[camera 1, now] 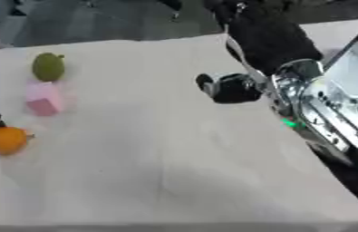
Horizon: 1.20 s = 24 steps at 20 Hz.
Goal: Pick up the objects with one hand, pass them to the other hand, and then place them into the box on the other side of the table.
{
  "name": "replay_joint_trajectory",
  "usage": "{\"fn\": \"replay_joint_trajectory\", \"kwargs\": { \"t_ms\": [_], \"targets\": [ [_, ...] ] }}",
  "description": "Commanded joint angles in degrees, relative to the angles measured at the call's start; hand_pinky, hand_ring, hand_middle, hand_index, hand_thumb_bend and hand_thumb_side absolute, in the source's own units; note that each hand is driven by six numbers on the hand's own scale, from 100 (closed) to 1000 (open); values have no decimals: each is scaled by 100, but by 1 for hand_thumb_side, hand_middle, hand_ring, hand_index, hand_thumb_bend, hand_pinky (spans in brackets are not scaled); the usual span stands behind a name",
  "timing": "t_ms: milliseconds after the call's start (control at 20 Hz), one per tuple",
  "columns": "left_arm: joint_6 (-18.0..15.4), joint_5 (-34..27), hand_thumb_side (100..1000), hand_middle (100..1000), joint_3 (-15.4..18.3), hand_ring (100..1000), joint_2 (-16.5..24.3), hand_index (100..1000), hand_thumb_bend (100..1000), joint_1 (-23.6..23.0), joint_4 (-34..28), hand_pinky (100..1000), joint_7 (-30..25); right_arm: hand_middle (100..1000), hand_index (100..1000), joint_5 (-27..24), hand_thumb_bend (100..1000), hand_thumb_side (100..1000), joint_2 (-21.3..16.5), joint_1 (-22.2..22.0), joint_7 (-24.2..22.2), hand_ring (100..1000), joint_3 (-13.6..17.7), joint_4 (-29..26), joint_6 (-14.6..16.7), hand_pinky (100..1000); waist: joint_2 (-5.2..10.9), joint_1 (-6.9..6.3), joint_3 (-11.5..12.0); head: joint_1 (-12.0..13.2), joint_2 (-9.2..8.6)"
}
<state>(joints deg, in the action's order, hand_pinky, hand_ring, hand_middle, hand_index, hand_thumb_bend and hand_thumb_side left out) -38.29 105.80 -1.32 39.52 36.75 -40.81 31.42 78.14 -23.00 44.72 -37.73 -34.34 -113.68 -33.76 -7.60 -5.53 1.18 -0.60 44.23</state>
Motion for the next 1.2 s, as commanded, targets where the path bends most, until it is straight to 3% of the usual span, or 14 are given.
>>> {"fn": "replay_joint_trajectory", "kwargs": {
  "t_ms": [50,150,250,400,550,600,650,750,850,1200],
  "targets": [
    [-1367,-1044,247,431,-341,448,-5,517,100,20,-446,613,1399,842,1000,-8,419,353,-11,138,-695,863,32,-91,-643,833,93,17,-9,31,-11],
    [-1368,-2140,261,415,-737,435,-254,501,100,-14,-868,594,1046,843,1000,-10,420,352,16,170,-714,863,26,-91,-623,833,90,32,-21,42,-11],
    [-1368,-3673,281,405,-973,427,-517,490,100,8,-1419,581,-4,844,1000,-12,423,349,47,200,-729,865,22,-91,-601,834,89,53,-21,38,-11],
    [-1368,-6587,286,402,-999,424,-1024,486,100,149,-1999,573,-2684,847,1000,-8,426,346,107,258,-784,867,8,-91,-535,836,94,87,7,4,-11],
    [-1341,-9499,273,404,-838,424,-1290,488,100,405,-1765,572,-5871,848,1000,14,429,341,207,325,-833,868,-6,-91,-437,836,97,124,20,-4,-11],
    [-1159,-10269,272,404,-726,425,-1366,489,100,514,-1619,572,-6935,848,1000,19,429,340,238,343,-844,868,-8,-91,-409,837,97,136,25,-10,-11],
    [-839,-10863,267,405,-696,426,-1462,490,100,645,-1542,572,-7650,848,1000,17,430,339,279,370,-851,868,-17,-91,-377,836,93,146,16,1,-11],
    [-253,-11423,265,406,-812,427,-1641,492,100,848,-1565,572,-8174,847,1000,14,429,337,345,408,-851,868,-24,-91,-335,836,78,162,-10,41,-11],
    [134,-11589,267,408,-963,428,-1863,494,100,1015,-1632,572,-8299,846,1000,-2,429,335,400,444,-835,868,-35,-91,-314,836,56,180,-46,93,-11],
    [842,-11941,282,407,-1191,426,-2308,493,100,1252,-2015,572,-8339,843,1000,-109,428,330,472,468,-745,865,-77,-91,-356,835,14,192,-109,167,-11]
  ]
}}
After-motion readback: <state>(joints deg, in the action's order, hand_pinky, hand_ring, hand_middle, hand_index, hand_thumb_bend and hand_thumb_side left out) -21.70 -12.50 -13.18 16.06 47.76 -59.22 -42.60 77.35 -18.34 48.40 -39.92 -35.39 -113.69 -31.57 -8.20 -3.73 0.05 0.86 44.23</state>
